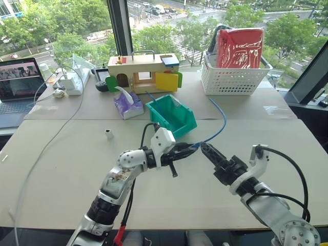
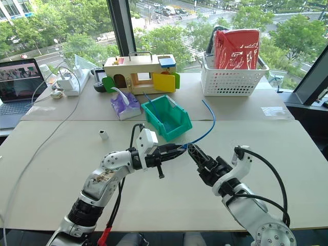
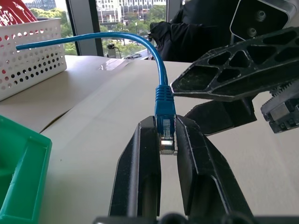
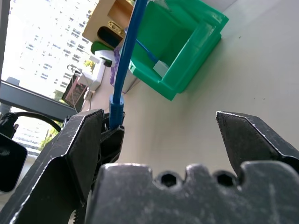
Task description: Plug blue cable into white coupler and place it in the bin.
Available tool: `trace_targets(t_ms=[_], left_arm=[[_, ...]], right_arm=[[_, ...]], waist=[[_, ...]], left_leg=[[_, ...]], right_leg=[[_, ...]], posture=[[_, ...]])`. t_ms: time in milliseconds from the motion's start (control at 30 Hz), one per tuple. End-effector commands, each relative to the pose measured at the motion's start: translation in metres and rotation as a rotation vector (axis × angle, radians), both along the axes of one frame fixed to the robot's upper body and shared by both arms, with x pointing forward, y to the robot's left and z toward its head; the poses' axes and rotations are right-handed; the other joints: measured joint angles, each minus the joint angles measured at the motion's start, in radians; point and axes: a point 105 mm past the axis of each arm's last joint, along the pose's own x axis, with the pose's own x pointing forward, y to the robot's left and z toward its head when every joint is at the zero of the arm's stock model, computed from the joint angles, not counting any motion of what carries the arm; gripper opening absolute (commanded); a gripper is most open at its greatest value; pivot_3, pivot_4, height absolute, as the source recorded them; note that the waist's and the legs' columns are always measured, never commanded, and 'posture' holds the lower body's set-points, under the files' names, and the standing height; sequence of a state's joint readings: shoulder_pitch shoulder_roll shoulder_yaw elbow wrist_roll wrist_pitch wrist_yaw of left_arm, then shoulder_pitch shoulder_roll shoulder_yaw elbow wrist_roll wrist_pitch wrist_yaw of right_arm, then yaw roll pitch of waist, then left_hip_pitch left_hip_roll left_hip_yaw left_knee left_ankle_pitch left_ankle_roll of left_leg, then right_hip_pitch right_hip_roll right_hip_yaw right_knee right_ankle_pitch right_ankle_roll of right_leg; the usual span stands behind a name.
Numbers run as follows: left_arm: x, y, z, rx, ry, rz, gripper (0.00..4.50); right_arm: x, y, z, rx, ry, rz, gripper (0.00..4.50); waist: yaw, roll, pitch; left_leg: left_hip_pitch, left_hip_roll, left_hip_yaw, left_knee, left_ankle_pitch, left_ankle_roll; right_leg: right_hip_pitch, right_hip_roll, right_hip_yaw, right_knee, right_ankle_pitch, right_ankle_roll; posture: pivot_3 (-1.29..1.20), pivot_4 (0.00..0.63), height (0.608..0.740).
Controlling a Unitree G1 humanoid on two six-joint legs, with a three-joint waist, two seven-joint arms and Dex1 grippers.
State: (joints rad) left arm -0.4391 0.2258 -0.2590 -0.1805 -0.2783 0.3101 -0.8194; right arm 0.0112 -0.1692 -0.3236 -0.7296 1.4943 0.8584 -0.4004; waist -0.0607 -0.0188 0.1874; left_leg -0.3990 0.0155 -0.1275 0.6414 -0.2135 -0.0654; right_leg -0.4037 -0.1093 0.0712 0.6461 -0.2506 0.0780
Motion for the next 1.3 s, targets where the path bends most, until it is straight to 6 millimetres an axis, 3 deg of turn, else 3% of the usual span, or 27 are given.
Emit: trace_targets(t_ms=[33,167,267,633,833,1000,1100,1233,1300], left_arm=[[-0.004,-0.002,0.007,-0.019,-0.012,-0.02,0.08],[-0.005,-0.003,0.006,-0.021,0.009,-0.033,0.08],[-0.01,-0.005,0.003,-0.019,0.044,-0.068,0.08],[-0.014,-0.009,-0.001,-0.027,0.098,-0.094,0.08],[-0.013,-0.01,-0.001,-0.025,0.093,-0.094,0.08],[-0.012,-0.005,0.002,-0.02,0.06,-0.109,1.97],[-0.003,0.016,0.014,-0.026,0.027,-0.081,3.07],[0.016,0.06,0.044,-0.109,-0.02,0.024,4.48],[0.033,0.093,0.063,-0.166,-0.054,0.15,4.48]], right_arm=[[-0.007,0.011,0.015,-0.04,-0.08,0.05,4.45],[-0.007,0.014,0.016,-0.031,-0.084,0.06,4.45],[-0.008,0.019,0.016,-0.034,-0.09,0.087,3.79],[-0.008,0.023,0.018,-0.035,-0.1,0.105,0.06],[-0.007,0.023,0.016,-0.03,-0.091,0.102,0.06],[-0.006,0.023,0.016,-0.028,-0.084,0.107,0.0],[-0.004,0.02,0.018,-0.018,-0.098,0.094,0.0],[-0.003,0.017,0.021,0.001,-0.108,0.088,0.0],[-0.002,0.018,0.021,0.005,-0.112,0.094,0.0]], waist=[[0.0,0.0,0.0],[0.0,0.0,0.0],[0.001,0.0,0.0],[0.002,0.0,0.0],[0.006,0.0,0.0],[0.009,0.0,0.0],[0.008,0.0,0.0],[0.007,0.0,0.0],[0.007,0.0,0.0]], left_leg=[[0.0,0.0,0.0,0.0,0.0,0.0],[0.0,0.0,0.0,0.0,0.0,0.0],[0.0,0.0,0.0,0.0,0.0,0.0],[0.0,0.0,0.0,0.0,0.0,0.0],[-0.001,0.0,0.0,0.0,0.0,0.0],[-0.001,0.0,0.0,0.0,0.0,0.0],[-0.001,0.0,0.0,0.0,0.0,0.0],[-0.001,0.0,0.0,-0.001,0.0,0.0],[-0.001,0.0,0.0,-0.001,0.0,0.0]], right_leg=[[0.0,0.0,0.0,0.0,0.0,0.0],[0.0,0.0,0.0,0.0,0.0,-0.001],[0.0,0.0,0.0,-0.001,0.0,0.0],[0.0,0.0,0.0,-0.001,0.0,-0.001],[0.0,0.0,0.0,-0.002,0.0,-0.001],[0.0,0.0,0.0,-0.002,0.0,-0.001],[0.0,0.0,0.0,-0.002,0.0,-0.001],[0.0,0.0,0.0,-0.002,0.0,-0.001],[0.0,0.0,0.0,-0.002,0.0,-0.001]], posture=[[0.0,0.15,0.74],[0.0,0.15,0.74],[0.0,0.15,0.74],[0.0,0.15,0.74],[0.0,0.15,0.74],[0.0,0.15,0.74],[0.0,0.15,0.74],[0.0,0.15,0.74],[0.0,0.15,0.74]])
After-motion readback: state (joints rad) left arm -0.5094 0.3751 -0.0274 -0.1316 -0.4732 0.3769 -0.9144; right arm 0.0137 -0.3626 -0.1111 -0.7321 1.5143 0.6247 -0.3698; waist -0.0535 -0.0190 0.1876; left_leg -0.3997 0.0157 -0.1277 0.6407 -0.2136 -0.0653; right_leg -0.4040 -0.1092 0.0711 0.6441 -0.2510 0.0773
